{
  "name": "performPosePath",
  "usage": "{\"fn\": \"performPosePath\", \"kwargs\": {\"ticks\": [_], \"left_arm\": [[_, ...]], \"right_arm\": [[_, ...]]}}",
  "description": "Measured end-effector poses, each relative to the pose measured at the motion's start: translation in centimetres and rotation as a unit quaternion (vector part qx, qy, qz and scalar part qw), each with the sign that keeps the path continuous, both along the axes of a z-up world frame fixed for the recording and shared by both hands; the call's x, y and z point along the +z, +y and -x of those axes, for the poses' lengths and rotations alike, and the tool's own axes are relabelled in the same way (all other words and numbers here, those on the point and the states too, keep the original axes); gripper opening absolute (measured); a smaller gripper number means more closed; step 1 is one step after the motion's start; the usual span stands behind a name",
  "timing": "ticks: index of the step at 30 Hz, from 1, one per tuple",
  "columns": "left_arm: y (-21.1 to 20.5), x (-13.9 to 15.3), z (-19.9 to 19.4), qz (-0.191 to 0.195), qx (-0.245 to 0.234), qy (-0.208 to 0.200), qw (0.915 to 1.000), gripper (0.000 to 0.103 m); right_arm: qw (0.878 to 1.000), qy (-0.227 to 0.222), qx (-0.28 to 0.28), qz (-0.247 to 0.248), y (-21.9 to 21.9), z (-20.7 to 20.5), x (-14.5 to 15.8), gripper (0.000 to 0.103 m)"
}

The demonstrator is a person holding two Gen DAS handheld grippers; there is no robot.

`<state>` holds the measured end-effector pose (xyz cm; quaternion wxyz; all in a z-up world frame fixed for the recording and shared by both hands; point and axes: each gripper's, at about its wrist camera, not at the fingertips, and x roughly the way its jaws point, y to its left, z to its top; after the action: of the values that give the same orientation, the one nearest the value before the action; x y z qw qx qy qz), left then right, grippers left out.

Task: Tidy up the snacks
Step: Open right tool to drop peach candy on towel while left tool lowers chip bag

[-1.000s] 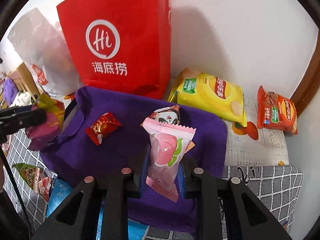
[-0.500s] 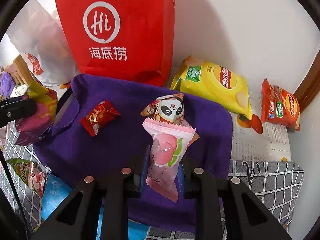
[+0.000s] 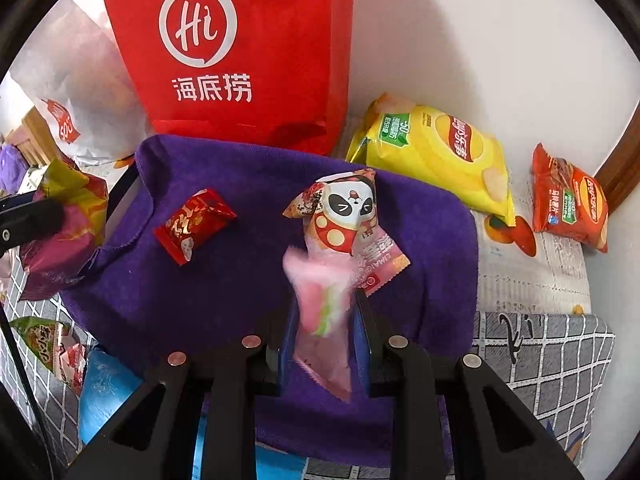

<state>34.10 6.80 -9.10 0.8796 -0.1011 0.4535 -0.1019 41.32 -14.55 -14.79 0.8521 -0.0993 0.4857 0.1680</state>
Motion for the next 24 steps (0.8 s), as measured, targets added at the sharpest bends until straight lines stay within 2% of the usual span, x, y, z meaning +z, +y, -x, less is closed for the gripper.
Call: {"fn": "performPosePath", "kwargs": {"ticks": [4,6,8,10,16,24], "left_arm": [[0.0,-0.2,-0.2,0.0,-0.003,0.007,1.0,0.048],[0.1,-0.4,-0.4,0.001,-0.003,0.012,0.9999,0.048],[0.0,-0.7,-0.6,0.001,-0.004,0.02,0.9998,0.048],[-0.2,-1.1,-0.7,0.0,-0.005,0.027,0.9996,0.048],[-1.4,-2.2,-1.1,-0.013,-0.017,0.043,0.9989,0.048],[-1.9,-2.7,-1.4,-0.02,-0.023,0.052,0.9982,0.048]], "right_arm": [[1.0,-0.001,0.0,-0.001,0.1,0.0,0.1,0.027],[1.0,-0.001,0.0,-0.006,-0.1,0.1,0.4,0.033],[1.0,-0.009,-0.004,-0.009,-0.4,0.2,1.1,0.045],[1.0,-0.024,-0.01,-0.014,-0.7,0.5,2.0,0.049],[0.997,-0.049,-0.014,-0.055,-1.3,1.3,4.1,0.053],[0.997,-0.055,-0.008,-0.05,-0.8,1.9,4.3,0.053]]}}
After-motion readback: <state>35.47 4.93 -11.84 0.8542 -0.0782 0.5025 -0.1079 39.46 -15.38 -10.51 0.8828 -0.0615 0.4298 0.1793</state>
